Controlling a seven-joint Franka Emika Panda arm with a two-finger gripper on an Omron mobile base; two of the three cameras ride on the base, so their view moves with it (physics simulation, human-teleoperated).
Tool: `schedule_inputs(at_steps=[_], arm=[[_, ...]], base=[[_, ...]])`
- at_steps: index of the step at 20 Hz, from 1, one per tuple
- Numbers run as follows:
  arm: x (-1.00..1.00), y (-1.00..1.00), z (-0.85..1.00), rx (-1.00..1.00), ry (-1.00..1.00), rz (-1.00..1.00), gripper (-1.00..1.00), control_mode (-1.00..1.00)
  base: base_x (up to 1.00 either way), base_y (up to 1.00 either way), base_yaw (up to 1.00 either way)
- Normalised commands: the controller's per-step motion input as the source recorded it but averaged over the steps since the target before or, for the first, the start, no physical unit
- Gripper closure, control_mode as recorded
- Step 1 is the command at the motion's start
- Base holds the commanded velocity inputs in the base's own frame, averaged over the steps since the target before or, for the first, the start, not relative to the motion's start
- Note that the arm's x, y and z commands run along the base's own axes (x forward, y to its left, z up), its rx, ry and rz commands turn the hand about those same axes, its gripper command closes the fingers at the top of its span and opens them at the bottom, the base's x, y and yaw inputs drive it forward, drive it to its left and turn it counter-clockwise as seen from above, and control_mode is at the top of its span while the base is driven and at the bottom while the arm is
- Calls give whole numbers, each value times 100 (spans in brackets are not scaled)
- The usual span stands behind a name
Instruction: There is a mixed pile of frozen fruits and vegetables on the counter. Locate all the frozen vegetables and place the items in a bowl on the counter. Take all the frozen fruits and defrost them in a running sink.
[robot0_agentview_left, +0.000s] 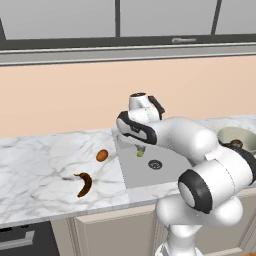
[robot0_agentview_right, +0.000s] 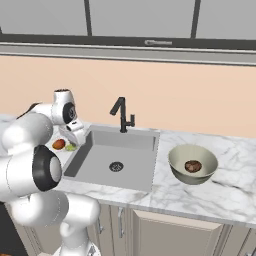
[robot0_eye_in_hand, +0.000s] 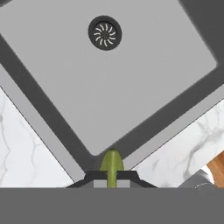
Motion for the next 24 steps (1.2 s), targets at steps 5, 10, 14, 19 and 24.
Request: schedule_inputs(at_steps=[5,10,14,19,24], arm=[[-3,-49,14,0,-2,0,100,-100],[-2,-49,5,0,-2,1,100,-100],[6,-48,-3,0,1,3,100,-100],[7,-44,0,-1,4,1,100,-100],[0,-51,0,0,4,0,100,-100]], base=[[0,0,0],[0,0,0],[0,0,0],[0,0,0],[0,0,0]])
